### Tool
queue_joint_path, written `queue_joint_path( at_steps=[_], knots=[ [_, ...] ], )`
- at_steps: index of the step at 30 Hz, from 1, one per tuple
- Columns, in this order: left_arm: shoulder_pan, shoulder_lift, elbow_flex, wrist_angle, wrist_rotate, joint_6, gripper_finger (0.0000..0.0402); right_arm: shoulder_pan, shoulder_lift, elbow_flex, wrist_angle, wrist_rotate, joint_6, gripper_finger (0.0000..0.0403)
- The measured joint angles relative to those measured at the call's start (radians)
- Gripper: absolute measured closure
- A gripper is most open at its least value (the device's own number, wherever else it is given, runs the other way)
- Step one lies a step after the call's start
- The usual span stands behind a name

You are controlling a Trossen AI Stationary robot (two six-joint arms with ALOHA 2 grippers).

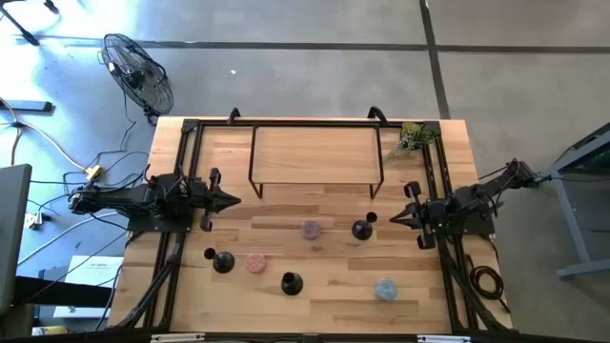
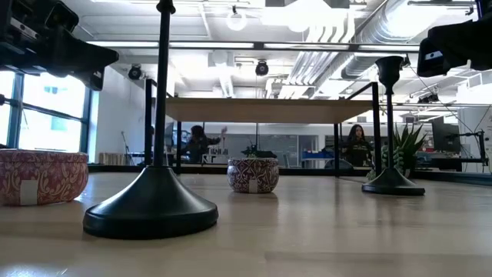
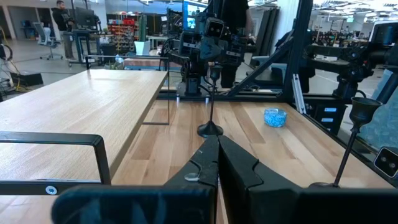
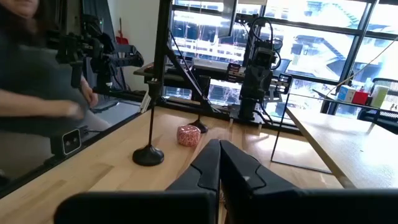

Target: Pick & Place candle stick holders

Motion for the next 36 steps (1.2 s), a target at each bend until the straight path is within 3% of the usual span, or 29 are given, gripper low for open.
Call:
queue_joint_path(
  at_steps=[30,36],
  knots=[
    [0.000,0.000,0.000,0.000,0.000,0.000,0.0401,0.000,0.000,0.000,0.000,0.001,-0.004,0.0398],
    [0.000,0.000,0.000,-0.001,0.000,0.000,0.0401,0.000,0.000,0.000,0.001,0.065,-0.051,0.0402]
  ],
)
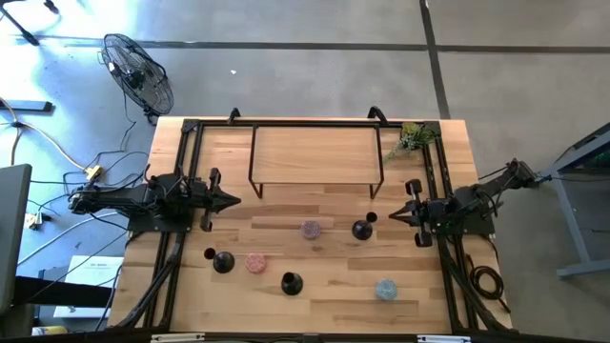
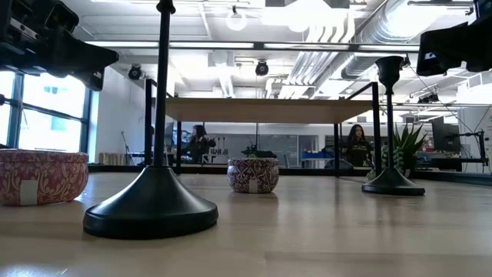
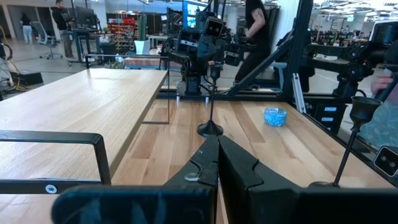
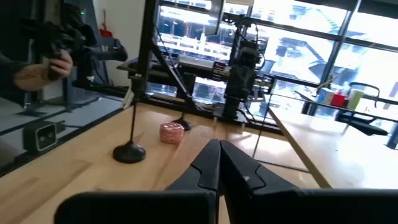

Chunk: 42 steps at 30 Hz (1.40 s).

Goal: Pick & Place candle stick holders
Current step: Put the top black candle holder on the shelf

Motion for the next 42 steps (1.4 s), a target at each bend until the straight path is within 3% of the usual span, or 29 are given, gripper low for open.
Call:
queue_joint_path(
  at_steps=[12,17,25,29,35,42],
  knots=[
    [0.000,0.000,0.000,0.004,0.000,-0.003,0.0401,0.000,0.000,0.000,0.052,-0.010,0.030,0.0396],
    [0.000,0.000,0.000,-0.010,0.000,-0.003,0.0401,0.000,0.000,0.000,0.068,0.043,0.055,0.0395],
    [0.000,0.000,0.000,-0.010,-0.139,-0.106,0.0395,0.000,0.000,0.000,0.098,0.101,0.160,0.0371],
    [0.000,0.000,0.000,-0.010,-0.150,-0.157,0.0365,0.000,0.000,0.000,0.139,0.102,0.190,0.0326],
    [0.000,0.000,0.000,0.007,-0.159,-0.235,0.0281,0.000,0.000,0.000,0.208,0.127,0.181,0.0258],
    [0.000,0.000,0.000,0.127,-0.149,-0.237,0.0224,0.000,0.000,0.003,0.324,0.202,0.060,0.0230]
  ],
)
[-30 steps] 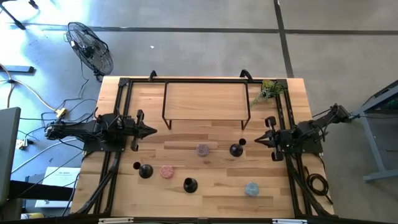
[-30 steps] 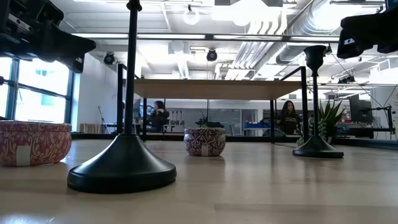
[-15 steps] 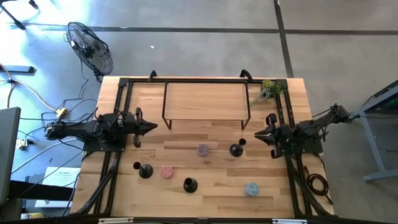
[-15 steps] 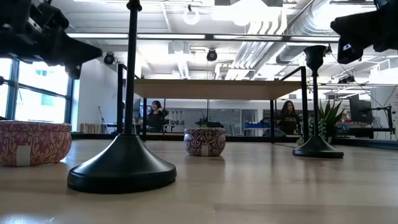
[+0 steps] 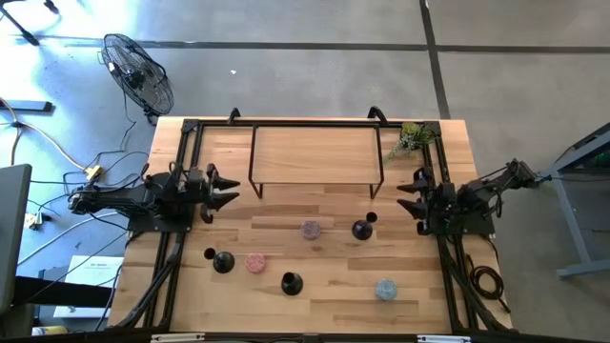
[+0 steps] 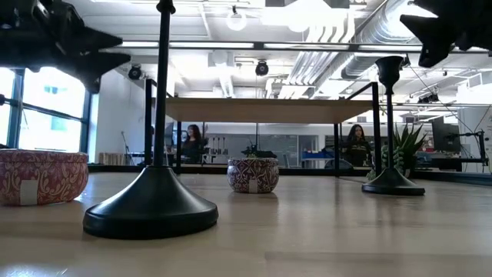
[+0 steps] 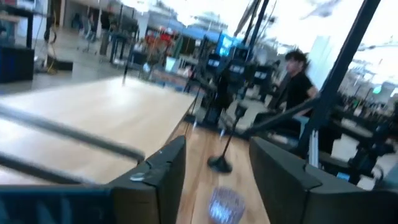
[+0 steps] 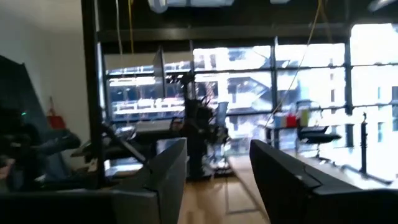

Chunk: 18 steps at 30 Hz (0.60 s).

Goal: Pick & Place candle stick holders
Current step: Put the top black candle holder on the shelf

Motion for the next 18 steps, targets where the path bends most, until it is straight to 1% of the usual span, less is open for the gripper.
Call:
queue_joint_path(
  at_steps=[5,9,13,15,18],
  knots=[
    [0.000,0.000,0.000,0.149,0.011,0.002,0.0222,0.000,0.000,0.068,0.013,0.012,-0.137,0.0230],
    [0.000,-0.001,0.004,0.259,0.074,0.016,0.0222,0.000,0.008,0.163,-0.021,0.056,-0.223,0.0232],
    [0.000,0.000,0.047,0.244,0.159,0.053,0.0222,0.000,0.047,0.296,-0.173,0.077,-0.230,0.0233],
    [0.000,0.000,0.058,0.242,0.180,0.079,0.0222,0.000,0.079,0.360,-0.236,0.089,-0.210,0.0233],
    [0.000,0.000,0.072,0.242,0.179,0.088,0.0222,0.000,0.150,0.453,-0.291,0.086,-0.194,0.0232]
  ],
)
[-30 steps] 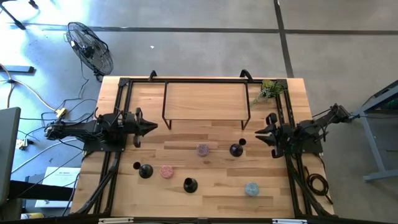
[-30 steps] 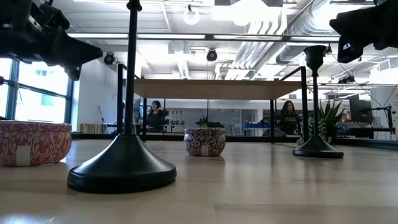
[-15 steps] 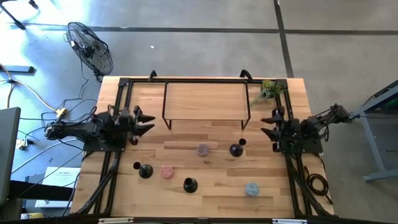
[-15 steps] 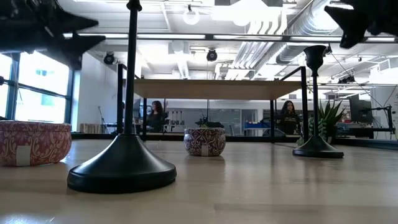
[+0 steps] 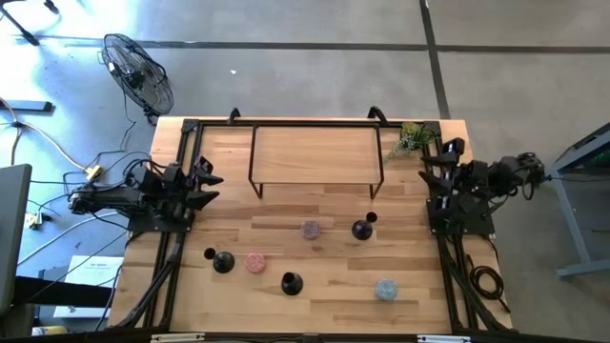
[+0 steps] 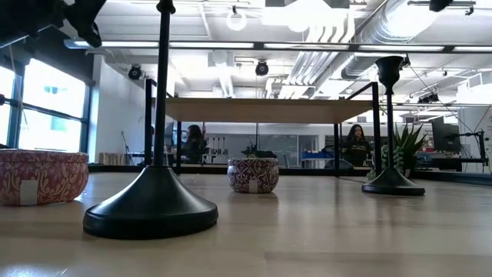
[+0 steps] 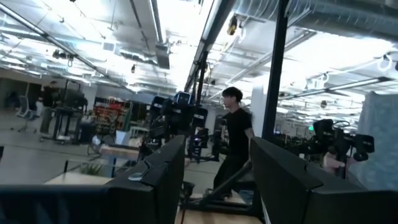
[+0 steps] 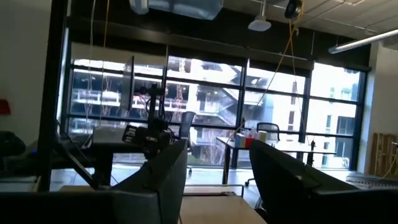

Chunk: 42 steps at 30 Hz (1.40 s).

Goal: Pick & Place candle stick holders
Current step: Put the top black candle holder on the shelf

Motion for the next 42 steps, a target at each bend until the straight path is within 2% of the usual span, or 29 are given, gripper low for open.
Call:
queue_joint_path(
  at_steps=[4,12,18,23,28,32,39,42],
  knots=[
    [0.000,0.000,0.014,0.004,-0.001,0.000,0.0222,0.000,0.123,0.155,-0.123,-0.001,0.017,0.0231],
    [0.000,0.000,0.014,0.018,0.003,-0.025,0.0222,0.001,0.449,0.485,-0.485,-0.004,0.224,0.0237],
    [0.000,0.000,0.014,0.019,0.098,-0.105,0.0222,0.001,0.711,0.722,-0.824,-0.008,0.488,0.0236],
    [0.000,0.000,0.014,0.003,0.142,-0.120,0.0222,0.000,0.897,0.864,-1.078,-0.012,0.717,0.0236],
    [0.000,0.000,0.015,0.016,0.219,-0.112,0.0222,0.000,1.040,0.954,-1.288,-0.046,1.047,0.0236],
    [0.000,0.000,0.015,0.011,0.236,-0.078,0.0222,-0.001,1.113,0.978,-1.382,-0.089,1.282,0.0236],
    [0.000,0.000,0.015,0.011,0.233,-0.033,0.0222,-0.037,1.182,0.976,-1.452,-0.223,1.556,0.0236],
    [0.000,0.000,0.015,0.011,0.233,-0.047,0.0222,-0.046,1.201,0.976,-1.474,-0.279,1.624,0.0236]
  ],
)
